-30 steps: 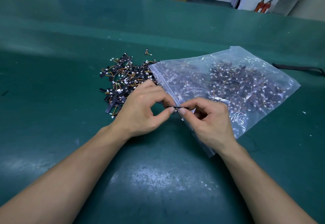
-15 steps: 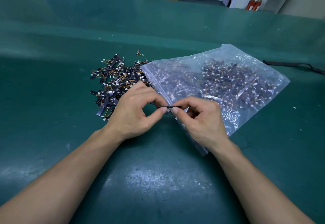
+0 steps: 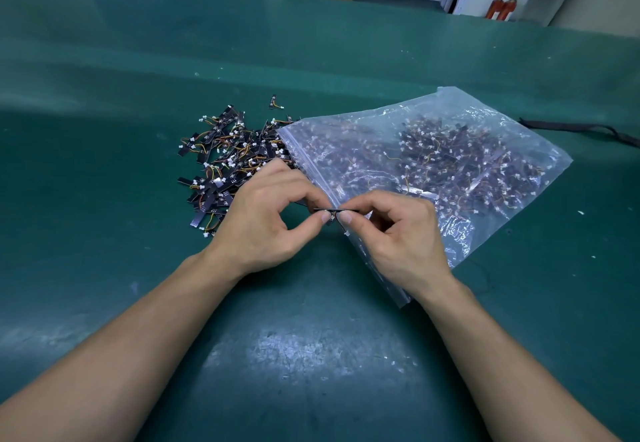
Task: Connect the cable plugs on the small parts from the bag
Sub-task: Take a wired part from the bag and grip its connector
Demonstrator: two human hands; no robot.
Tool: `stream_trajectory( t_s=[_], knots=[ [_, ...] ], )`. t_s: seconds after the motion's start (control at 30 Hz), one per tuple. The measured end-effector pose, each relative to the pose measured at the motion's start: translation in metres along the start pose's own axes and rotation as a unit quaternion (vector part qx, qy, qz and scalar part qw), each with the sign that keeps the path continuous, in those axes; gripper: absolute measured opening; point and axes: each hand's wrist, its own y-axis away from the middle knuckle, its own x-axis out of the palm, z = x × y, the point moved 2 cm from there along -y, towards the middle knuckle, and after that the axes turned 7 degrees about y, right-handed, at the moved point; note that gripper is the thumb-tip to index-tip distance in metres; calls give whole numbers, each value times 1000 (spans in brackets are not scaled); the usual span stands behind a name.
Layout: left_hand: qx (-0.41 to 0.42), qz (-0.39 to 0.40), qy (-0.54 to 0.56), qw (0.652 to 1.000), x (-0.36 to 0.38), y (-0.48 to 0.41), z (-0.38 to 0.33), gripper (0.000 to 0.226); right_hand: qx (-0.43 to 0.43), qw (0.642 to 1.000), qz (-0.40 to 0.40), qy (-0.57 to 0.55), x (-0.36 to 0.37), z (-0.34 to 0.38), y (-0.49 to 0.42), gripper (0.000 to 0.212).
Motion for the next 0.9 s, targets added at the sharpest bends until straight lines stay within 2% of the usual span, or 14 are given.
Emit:
stream_trajectory(
  t_s=[0.2, 0.47, 0.7, 0.8, 0.9],
  knots=[
    [1, -5, -1, 1000, -2, 0, 1, 6, 15, 1000, 8, -15, 2, -2, 1, 11],
    [4, 0, 8, 1000, -4, 1, 4, 7, -2, 1000, 9, 10, 2, 2, 0, 4],
    [10, 14, 2, 1000, -4, 0, 5, 6, 23, 1000, 17, 0, 4, 0, 1, 3],
    [9, 16, -3, 1000, -4, -1, 5, 5, 29, 999, 14, -9, 4, 0, 0, 9],
    [-3, 11, -6, 1000, -6, -1, 6, 5, 48, 999, 23, -11, 3, -5, 0, 30]
  ],
)
